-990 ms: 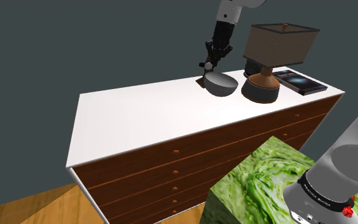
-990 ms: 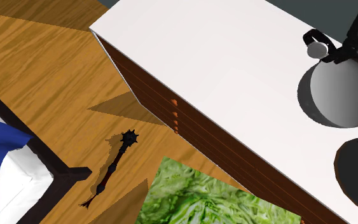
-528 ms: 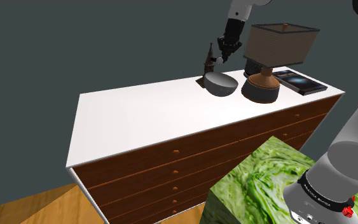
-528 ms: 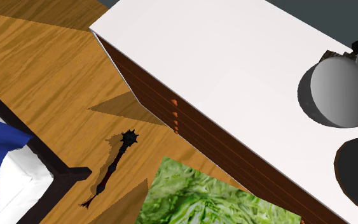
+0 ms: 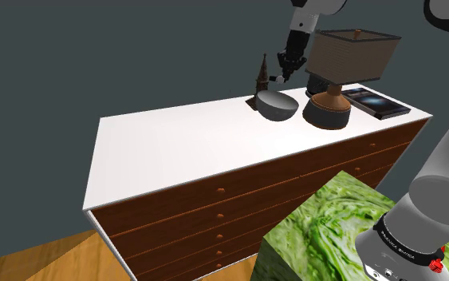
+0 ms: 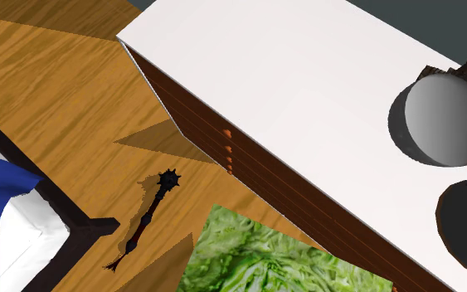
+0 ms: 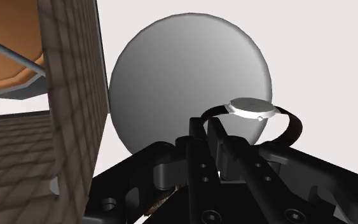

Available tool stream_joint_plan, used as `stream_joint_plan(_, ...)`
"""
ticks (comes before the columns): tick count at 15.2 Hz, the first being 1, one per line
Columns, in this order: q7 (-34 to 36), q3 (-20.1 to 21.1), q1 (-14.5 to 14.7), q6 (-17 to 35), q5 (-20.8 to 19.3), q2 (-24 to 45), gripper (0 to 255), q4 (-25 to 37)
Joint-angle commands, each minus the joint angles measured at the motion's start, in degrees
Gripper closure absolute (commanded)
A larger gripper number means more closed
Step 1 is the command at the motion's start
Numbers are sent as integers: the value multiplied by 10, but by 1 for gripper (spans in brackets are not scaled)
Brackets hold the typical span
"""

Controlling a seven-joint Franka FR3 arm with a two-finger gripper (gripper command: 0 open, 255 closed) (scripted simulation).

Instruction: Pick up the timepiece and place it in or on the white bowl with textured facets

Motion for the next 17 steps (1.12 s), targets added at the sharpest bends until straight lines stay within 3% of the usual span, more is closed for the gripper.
stream_joint_plan(1,-3,0,0,14,1,2,255,-12)
stream_joint_plan(10,-17,2,2,78,6,13,255,-66)
stream_joint_plan(17,-17,2,1,78,6,13,255,-66)
